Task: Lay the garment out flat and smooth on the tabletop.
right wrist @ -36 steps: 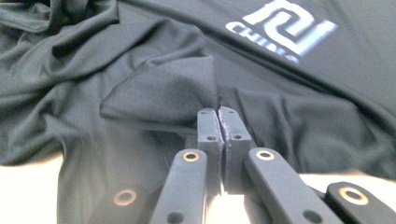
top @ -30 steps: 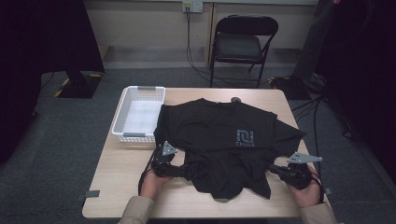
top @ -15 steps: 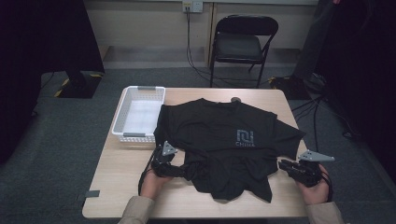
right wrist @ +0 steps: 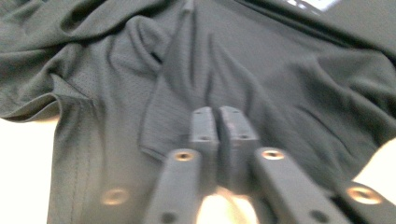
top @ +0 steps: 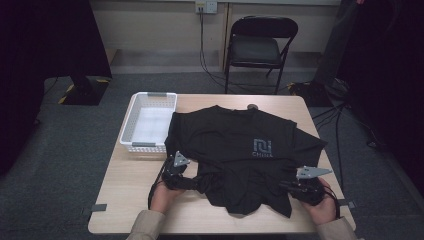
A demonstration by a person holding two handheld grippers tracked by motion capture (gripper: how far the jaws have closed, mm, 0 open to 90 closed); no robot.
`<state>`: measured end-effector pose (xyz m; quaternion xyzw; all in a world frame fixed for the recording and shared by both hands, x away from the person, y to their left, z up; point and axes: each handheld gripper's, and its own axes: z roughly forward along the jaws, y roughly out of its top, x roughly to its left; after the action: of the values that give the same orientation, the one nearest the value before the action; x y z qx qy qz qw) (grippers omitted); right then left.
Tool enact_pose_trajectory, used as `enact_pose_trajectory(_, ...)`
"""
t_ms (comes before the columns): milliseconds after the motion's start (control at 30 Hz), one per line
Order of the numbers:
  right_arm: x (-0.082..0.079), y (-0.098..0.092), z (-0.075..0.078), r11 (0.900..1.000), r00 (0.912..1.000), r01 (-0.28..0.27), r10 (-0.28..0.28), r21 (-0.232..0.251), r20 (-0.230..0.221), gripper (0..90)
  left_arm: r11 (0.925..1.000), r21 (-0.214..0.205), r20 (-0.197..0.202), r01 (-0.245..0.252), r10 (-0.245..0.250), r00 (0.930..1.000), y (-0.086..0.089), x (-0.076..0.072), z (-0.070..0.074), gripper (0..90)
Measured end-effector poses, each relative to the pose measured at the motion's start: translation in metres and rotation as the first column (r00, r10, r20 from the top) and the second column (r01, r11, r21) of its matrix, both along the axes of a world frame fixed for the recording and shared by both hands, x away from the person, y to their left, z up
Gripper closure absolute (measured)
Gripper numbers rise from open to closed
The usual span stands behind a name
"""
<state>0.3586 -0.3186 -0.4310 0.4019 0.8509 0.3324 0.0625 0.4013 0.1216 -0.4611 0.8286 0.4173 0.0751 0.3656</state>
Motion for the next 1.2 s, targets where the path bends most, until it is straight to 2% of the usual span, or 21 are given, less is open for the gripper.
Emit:
enact_pose_trajectory(67, -0.004, -0.012, 0.002, 0.9999, 0.9999, 0.012, -0.012, 0.007, -0.01, 89.1, 1.0, 0.0, 0.0, 0.0, 0.0, 1.0, 0.0, 0.0, 0.0, 12.8)
enact_pose_trajectory(167, -0.011, -0.026, 0.002, 0.999, 0.9993, 0.037, -0.037, -0.025, -0.009, 89.7, 1.0, 0.0, 0.0, 0.0, 0.0, 1.0, 0.0, 0.0, 0.0, 12.9)
enact_pose_trajectory(233, -0.012, -0.036, 0.002, 0.9981, 0.9978, 0.062, -0.062, 0.006, -0.024, 89.6, 1.0, 0.0, 0.0, 0.0, 0.0, 1.0, 0.0, 0.0, 0.0, 12.9)
enact_pose_trajectory(267, -0.014, -0.039, 0.003, 0.9977, 0.9977, 0.066, -0.066, 0.015, -0.017, 88.6, 1.0, 0.0, -0.001, 0.0, 0.0, 1.0, 0.0, 0.0, 0.0, 12.9)
enact_pose_trajectory(300, -0.015, -0.04, 0.005, 0.9974, 0.9983, 0.057, -0.057, 0.043, -0.003, 81.5, 1.0, 0.0, 0.0, 0.0, 0.0, 1.0, 0.0, 0.0, 0.0, 12.9)
enact_pose_trajectory(333, -0.017, -0.039, 0.007, 0.9964, 0.9987, 0.05, -0.051, 0.068, 0.01, 72.9, 1.0, 0.0, 0.0, 0.0, 0.0, 1.0, 0.0, 0.0, 0.0, 12.9)
enact_pose_trajectory(433, -0.023, -0.024, 0.016, 0.9945, 0.999, -0.004, -0.001, 0.104, 0.046, 64.6, 1.0, 0.0, 0.0, 0.0, 0.0, 1.0, 0.0, 0.0, 0.0, 12.9)
enact_pose_trajectory(467, -0.025, -0.017, 0.018, 0.9921, 0.9986, -0.023, 0.017, 0.124, 0.049, 65.0, 1.0, 0.0, 0.0, 0.0, 0.0, 1.0, 0.0, 0.0, 0.0, 12.9)
enact_pose_trajectory(533, -0.029, -0.001, 0.021, 0.9823, 0.9948, -0.097, 0.091, 0.16, 0.046, 65.5, 1.0, 0.0, 0.0, 0.0, 0.0, 1.0, 0.0, 0.0, 0.0, 12.9)
enact_pose_trajectory(600, -0.031, 0.017, 0.019, 0.9776, 0.9886, -0.15, 0.147, 0.147, 0.031, 61.5, 1.0, 0.0, -0.001, 0.0, 0.0, 1.0, 0.0, 0.0, 0.0, 12.9)
enact_pose_trajectory(700, -0.03, 0.038, 0.01, 0.9716, 0.978, -0.208, 0.208, 0.114, 0.004, 63.5, 1.0, 0.0, -0.001, 0.0, 0.0, 1.0, 0.0, 0.0, 0.0, 12.9)
enact_pose_trajectory(800, -0.029, 0.044, 0.001, 0.9678, 0.9696, -0.24, 0.243, 0.075, -0.029, 72.9, 1.0, 0.0, -0.002, 0.0, 0.0, 1.0, 0.0, 0.0, 0.0, 12.8)
enact_pose_trajectory(867, -0.031, 0.041, 0.002, 0.9652, 0.9667, -0.251, 0.254, 0.076, -0.033, 80.9, 1.0, -0.002, -0.003, 0.0, 0.0, 1.0, 0.001, 0.0, 0.0, 12.9)
enact_pose_trajectory(933, -0.036, 0.036, 0.003, 0.9648, 0.9658, -0.253, 0.256, 0.071, -0.04, 84.3, 1.0, -0.002, -0.003, 0.002, -0.002, 1.0, 0.001, 0.0, 0.0, 12.9)
enact_pose_trajectory(1000, -0.041, 0.028, 0.004, 0.9645, 0.9654, -0.254, 0.257, 0.073, -0.043, 85.1, 1.0, -0.002, -0.003, 0.002, -0.002, 1.0, 0.001, 0.0, 0.0, 12.8)
enact_pose_trajectory(1200, -0.056, -0.006, 0.008, 0.9728, 0.9719, -0.217, 0.223, 0.08, -0.074, 85.3, 1.0, -0.002, -0.003, 0.002, -0.002, 1.0, 0.001, 0.0, 0.0, 12.8)
